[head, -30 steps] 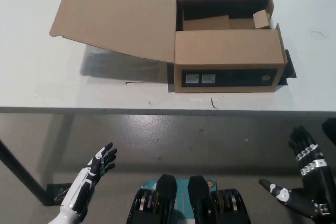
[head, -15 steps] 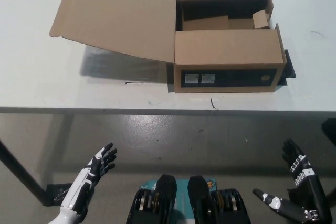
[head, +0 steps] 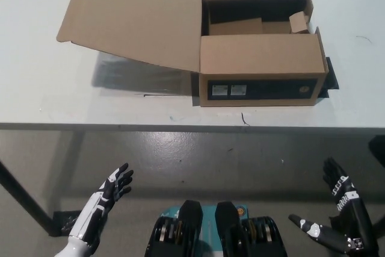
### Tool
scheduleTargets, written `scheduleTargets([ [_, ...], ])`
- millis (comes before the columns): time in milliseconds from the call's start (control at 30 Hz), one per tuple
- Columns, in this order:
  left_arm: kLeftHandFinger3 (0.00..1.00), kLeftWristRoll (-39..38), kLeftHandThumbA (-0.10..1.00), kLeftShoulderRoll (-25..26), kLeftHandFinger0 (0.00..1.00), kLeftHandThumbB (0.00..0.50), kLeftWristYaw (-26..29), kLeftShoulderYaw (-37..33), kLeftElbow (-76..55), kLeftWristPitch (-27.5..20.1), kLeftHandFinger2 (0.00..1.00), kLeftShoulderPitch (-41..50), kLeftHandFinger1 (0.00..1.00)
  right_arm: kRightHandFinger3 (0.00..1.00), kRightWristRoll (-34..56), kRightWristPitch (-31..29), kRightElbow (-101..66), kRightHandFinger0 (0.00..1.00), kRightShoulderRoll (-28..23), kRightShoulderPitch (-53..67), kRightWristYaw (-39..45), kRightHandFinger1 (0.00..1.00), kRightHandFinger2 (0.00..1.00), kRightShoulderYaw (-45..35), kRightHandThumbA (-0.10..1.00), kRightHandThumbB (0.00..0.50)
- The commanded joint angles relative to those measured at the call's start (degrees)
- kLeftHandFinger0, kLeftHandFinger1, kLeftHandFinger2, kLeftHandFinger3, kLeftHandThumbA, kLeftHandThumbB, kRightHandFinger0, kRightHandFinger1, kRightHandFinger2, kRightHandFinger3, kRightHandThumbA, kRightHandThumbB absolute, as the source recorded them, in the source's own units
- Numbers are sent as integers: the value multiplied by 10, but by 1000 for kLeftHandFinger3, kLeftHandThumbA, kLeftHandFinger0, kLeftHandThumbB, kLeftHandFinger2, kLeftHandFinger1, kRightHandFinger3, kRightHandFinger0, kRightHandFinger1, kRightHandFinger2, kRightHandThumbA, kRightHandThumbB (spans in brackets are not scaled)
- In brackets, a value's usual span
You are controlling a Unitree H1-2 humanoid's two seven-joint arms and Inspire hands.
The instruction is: A small storage box is placed at the center of the table and the robot uses its right hand to slide under its lid and push it upwards to open it
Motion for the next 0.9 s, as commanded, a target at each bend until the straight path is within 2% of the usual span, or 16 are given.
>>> scheduleTargets([
  [0, 1000, -8, 1000, 2, 1000, 324, 0, 8, -10, -14, 1000, -11, 1000, 1000, -8, -26, 1, 1000, -7, -15, -9, 1000, 1000, 1, 1000, 213],
  [67, 1000, -9, 1000, 2, 1000, 320, -1, 8, -10, -16, 1000, -11, 1000, 1000, -12, -31, 3, 1000, -8, -15, -11, 1000, 1000, 1, 1000, 204],
  [433, 1000, -7, 1000, 4, 1000, 295, -1, 8, -8, -18, 1000, -14, 1000, 1000, -16, -32, 10, 1000, -8, -20, -11, 1000, 1000, 3, 1000, 222],
  [567, 1000, -10, 1000, 3, 1000, 317, -1, 9, -9, -14, 1000, -16, 1000, 1000, -9, -23, 7, 1000, -7, -24, -8, 1000, 1000, 6, 1000, 239],
  [767, 1000, -11, 1000, 2, 1000, 293, -2, 9, -12, -14, 1000, -8, 1000, 1000, -12, -24, 0, 1000, -8, -14, -6, 1000, 1000, 11, 1000, 244],
  [867, 1000, -8, 1000, 3, 1000, 305, -1, 8, -15, -9, 1000, -10, 1000, 1000, -13, -23, 0, 1000, -7, -14, -10, 1000, 1000, 10, 1000, 243],
])
